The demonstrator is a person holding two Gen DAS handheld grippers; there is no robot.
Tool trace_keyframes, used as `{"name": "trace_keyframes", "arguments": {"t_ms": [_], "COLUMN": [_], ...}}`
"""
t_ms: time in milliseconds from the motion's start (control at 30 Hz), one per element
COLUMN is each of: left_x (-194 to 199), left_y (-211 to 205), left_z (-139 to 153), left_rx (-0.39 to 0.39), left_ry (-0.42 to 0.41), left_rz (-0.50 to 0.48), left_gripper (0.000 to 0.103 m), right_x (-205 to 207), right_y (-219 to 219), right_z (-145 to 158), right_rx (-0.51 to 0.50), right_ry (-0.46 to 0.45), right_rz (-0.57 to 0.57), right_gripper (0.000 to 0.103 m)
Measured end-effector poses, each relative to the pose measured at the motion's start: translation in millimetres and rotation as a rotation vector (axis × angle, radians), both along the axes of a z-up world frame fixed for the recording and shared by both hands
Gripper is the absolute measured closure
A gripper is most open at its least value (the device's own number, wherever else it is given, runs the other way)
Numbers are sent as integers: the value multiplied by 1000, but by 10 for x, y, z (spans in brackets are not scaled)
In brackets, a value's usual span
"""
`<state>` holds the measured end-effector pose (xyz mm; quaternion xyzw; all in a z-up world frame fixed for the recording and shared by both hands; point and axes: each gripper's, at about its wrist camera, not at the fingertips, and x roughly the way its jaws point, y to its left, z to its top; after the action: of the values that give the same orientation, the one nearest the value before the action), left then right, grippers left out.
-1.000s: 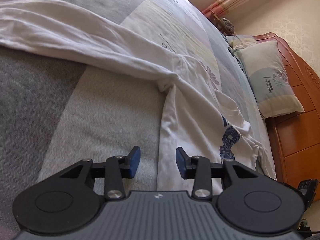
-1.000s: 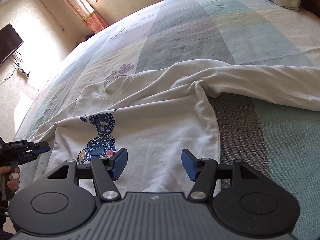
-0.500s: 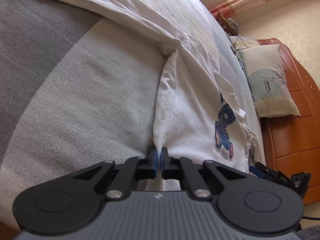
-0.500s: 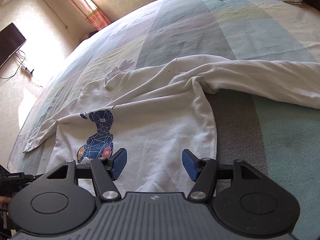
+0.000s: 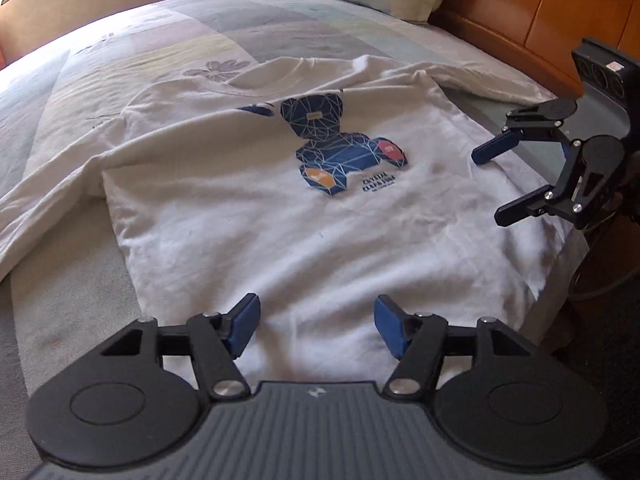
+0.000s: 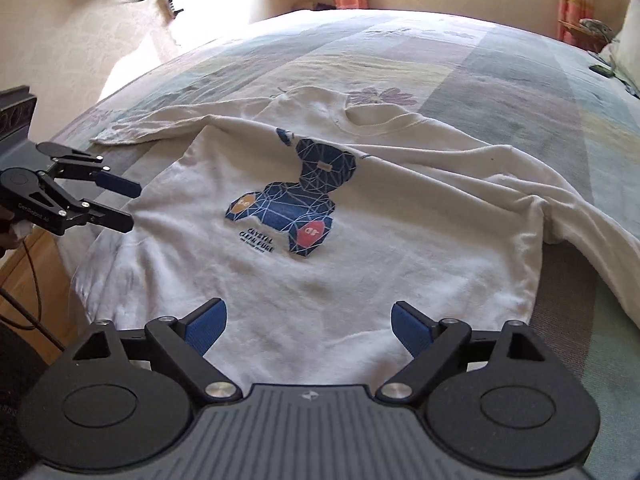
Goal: Fold clothes
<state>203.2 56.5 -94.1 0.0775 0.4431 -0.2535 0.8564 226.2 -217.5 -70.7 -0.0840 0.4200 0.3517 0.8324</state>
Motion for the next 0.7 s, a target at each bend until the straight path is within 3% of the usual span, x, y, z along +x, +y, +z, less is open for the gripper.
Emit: {"name": "trace_keyframes", "arguments": {"t_ms": [100,133,167,300,467,600,700], "left_x": [-263,-336,-407,-297,168,479,453], "left_y": [222,282,342,284,60,-192,-139], "left_z": [-88,-80,-72,83,225,74,-77], "left_rx": [-34,-17,-1,51,-9,12,17], "left_ry": [-19,-28,-37,18,-86,-60,-9], "left_rz": [-12,-14,-15,-26,-16,-24,53], "left_gripper": [34,34,34,35,34,33,33], "right_x": [-203,-311,-392,-389,-117,132,266], "right_y": [-53,-179,-326,-657,-398,-110,12], "right_z": [-189,-216,-229,-161,27,55,-108], "right_rx": [-135,-160,-169,-125,-55,-10,-40], "right_ry": [-48,-87,-98,-18,-77,-124,-118], "right_rz": [88,112,120,35,26,32,45], "right_gripper": [6,0,0,0,0,0,0]}}
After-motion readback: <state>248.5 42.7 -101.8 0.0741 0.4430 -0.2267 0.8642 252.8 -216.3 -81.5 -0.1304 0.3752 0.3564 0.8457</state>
